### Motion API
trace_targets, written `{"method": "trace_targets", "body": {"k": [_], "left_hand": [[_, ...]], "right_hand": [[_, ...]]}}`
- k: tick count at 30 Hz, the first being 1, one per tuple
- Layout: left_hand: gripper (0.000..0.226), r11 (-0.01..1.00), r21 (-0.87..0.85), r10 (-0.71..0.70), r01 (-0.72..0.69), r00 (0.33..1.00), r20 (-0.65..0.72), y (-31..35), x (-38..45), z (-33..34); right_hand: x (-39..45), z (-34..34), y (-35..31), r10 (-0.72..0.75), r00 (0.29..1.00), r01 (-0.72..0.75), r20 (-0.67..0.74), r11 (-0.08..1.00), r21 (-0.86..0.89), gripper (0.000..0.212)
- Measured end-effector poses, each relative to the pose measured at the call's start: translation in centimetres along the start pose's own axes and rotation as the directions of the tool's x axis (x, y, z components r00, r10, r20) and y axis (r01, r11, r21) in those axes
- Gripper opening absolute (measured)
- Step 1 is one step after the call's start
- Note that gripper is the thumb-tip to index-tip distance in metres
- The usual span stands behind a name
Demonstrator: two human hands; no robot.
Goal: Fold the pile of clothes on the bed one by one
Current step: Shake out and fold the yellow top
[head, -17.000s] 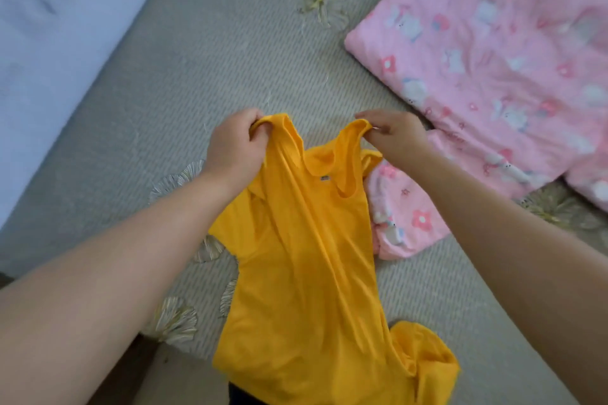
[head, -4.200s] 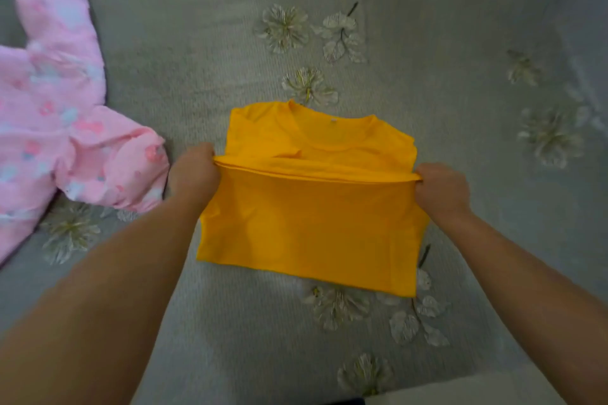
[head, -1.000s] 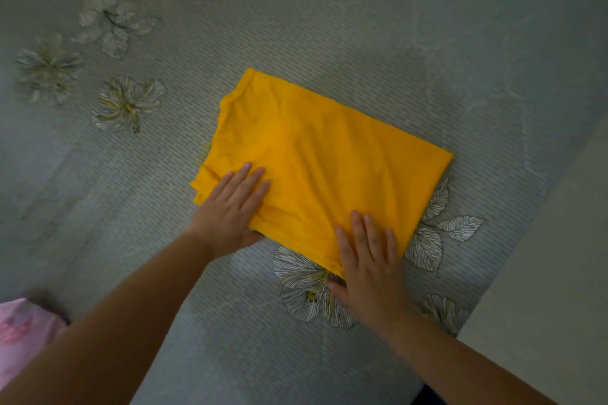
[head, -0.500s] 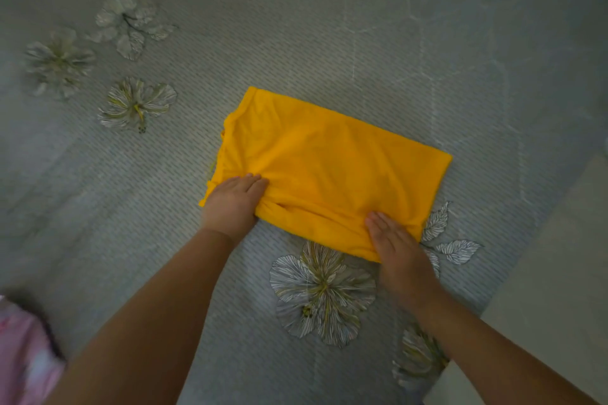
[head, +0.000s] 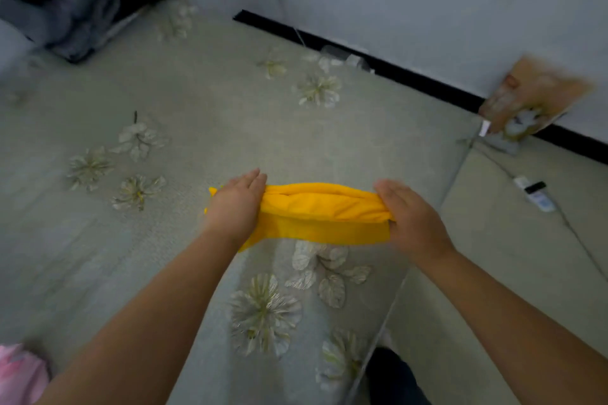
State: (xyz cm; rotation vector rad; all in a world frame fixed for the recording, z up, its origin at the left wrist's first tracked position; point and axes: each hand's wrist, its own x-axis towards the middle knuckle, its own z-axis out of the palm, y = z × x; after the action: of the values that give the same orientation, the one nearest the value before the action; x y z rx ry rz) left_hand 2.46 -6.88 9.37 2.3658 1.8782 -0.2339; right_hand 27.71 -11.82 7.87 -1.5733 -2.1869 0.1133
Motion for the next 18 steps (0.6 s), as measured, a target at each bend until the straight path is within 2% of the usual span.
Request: {"method": "trace_targets", "body": {"k": [5,7,9,13,18], "left_hand": [[0.055,0.997,0.036,0.066,-0.065,0.997,-0.036,10.2,3.0,-7.8],[0.056,0.996,0.050,0.075,-0.071,0.994,-0.081,15.2,4.5,-11.2],[0.057,0.995,0.071,0.082,-0.072,0.987,-0.141,20.4,6.4,-14.7],[0.054,0.983,0.083,0.179,-0.163,0.949,-0.259,30.7,9.8,-21.8],[0.054,0.959,0.116,0.285,-0.260,0.866,-0.410,40.5,13.2,-29.4]], "right_hand": [[0.7,-10.3,7.9,0.119,0.992,-0.117,-0.031,0.992,0.052,0.052],[0.8,-14.7,12.4,0.186,0.981,-0.189,0.045,0.980,0.058,0.055],[0.8,-19.4,16.8,0.190,0.978,-0.195,0.088,0.980,0.051,0.058],[0.5,-29.2,24.8,0.197,0.980,-0.197,0.018,0.980,-0.029,0.055],[1.2,-40.0,32.3,0.197,0.975,-0.211,-0.101,0.965,-0.159,0.059]]}}
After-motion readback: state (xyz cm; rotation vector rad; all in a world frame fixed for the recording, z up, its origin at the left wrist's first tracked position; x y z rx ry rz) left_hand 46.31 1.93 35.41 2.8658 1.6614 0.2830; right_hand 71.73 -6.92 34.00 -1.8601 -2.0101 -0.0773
